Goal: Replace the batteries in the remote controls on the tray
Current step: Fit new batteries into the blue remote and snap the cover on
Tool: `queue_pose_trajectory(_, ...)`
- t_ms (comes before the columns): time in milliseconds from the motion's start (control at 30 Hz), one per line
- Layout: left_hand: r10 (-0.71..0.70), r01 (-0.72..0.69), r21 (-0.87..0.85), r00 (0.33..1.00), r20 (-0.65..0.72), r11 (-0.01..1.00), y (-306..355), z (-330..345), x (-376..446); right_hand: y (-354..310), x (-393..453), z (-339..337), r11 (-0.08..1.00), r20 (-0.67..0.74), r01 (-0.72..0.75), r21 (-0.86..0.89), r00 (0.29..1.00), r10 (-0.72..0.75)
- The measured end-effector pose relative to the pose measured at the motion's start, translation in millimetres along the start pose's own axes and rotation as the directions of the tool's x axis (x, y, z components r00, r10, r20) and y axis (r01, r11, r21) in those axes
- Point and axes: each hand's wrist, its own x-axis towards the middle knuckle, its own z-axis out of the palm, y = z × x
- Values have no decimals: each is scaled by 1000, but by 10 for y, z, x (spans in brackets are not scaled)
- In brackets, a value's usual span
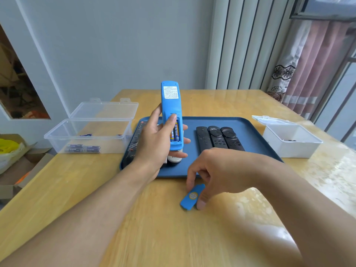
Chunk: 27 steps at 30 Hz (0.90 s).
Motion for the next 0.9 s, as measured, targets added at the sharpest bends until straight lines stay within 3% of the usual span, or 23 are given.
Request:
queue_pose_trajectory(200, -35, 36, -59, 999, 11, 998, 10, 0, -3, 41, -60, -57, 998, -104, 13, 64, 995, -6)
queue_pose_trajectory(300, -37, 35, -69, 999, -21, 997, 9, 8, -4, 68, -83, -112, 966, -159, 42, 255, 987, -1)
queue_pose_trajectory(367, -28, 24, -68, 998, -55, 997, 7, 7, -7, 75, -45, -109, 869, -198, 141, 475, 979, -50)
queue_pose_trajectory(467, -28, 23, -59, 997, -71, 998, 13, -3, -12, 138, 19, -97, 711, -392, 271, 649, 920, 7)
queue_pose_trajectory(700, -75, 75, -46, 997, 2, 996, -4, 12, -38, 177, 120, -85, 449, -562, 476, 756, 823, 74)
queue_pose_trajectory(767, -89, 90, -54, 996, 19, 994, -9, 16, -40, 162, 130, -75, 458, -595, 502, 734, 800, 79)
queue_pose_trajectory(900, -115, 119, -65, 991, 62, 991, -3, 12, -55, 156, 160, -39, 673, -695, 455, 584, 708, 124)
